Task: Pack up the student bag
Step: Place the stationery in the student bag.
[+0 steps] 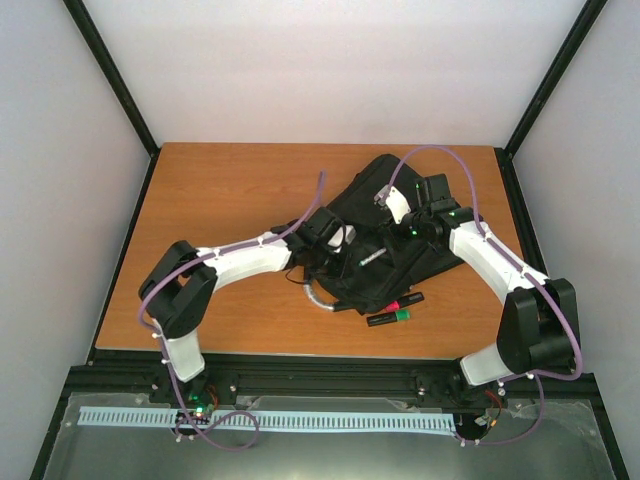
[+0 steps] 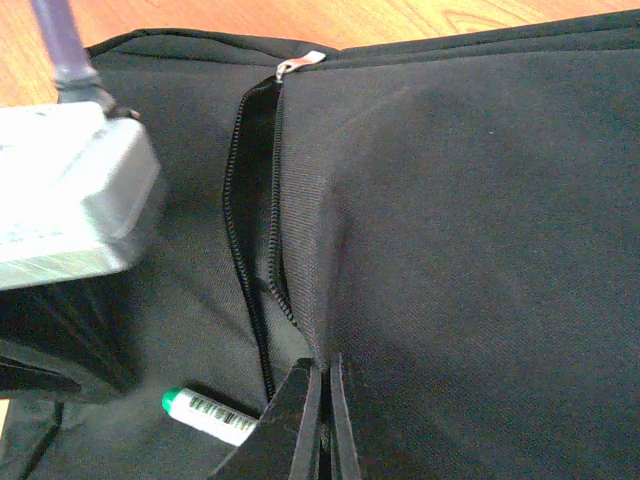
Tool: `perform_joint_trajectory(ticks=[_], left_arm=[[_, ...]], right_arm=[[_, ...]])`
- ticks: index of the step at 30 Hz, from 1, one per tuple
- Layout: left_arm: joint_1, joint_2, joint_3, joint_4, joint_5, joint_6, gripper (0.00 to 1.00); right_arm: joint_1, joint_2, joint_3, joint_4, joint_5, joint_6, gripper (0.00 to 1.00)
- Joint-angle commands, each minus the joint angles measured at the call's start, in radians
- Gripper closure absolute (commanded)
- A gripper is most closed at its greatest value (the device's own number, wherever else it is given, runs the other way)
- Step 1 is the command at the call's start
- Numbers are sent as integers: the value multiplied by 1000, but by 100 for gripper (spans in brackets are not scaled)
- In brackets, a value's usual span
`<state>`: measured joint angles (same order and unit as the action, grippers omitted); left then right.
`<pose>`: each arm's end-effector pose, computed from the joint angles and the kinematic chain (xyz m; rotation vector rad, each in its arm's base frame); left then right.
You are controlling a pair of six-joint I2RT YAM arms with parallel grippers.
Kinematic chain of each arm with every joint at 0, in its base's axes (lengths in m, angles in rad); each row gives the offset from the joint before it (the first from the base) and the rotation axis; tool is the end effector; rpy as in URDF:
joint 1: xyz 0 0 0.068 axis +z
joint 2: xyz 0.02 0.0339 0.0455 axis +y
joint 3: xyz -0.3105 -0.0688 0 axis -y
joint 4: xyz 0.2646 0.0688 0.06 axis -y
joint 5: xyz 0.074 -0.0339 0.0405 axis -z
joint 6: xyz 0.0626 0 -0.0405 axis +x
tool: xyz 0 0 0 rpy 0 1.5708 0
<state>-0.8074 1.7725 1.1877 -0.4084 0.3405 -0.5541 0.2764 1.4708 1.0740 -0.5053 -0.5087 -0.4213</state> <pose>0.2674 -0.3096 0.2102 0.4897 2.7271 -0.8871 0.3149 0.1210 0.2746 -1.0183 2.1691 0.5588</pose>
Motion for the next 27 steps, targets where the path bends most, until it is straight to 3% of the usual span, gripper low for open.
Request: perform_joint_trajectory(ticks=[1, 6, 12, 18, 27], left_arm=[[1, 82, 106, 70, -10, -14, 99], [1, 173, 207, 111, 21, -42, 99], [7, 276, 283, 204, 38, -179, 99], [7, 313, 301, 294, 45, -239, 99], [7, 306, 178, 692, 72, -376, 99]], right_arm=[[0, -4, 2, 9, -32, -7, 97], [-3, -6, 2, 7, -30, -6, 97], [-6, -4, 3, 6, -30, -6, 97], [-10, -3, 2, 6, -32, -5, 97], [-12, 8, 4, 7, -33, -6, 97]])
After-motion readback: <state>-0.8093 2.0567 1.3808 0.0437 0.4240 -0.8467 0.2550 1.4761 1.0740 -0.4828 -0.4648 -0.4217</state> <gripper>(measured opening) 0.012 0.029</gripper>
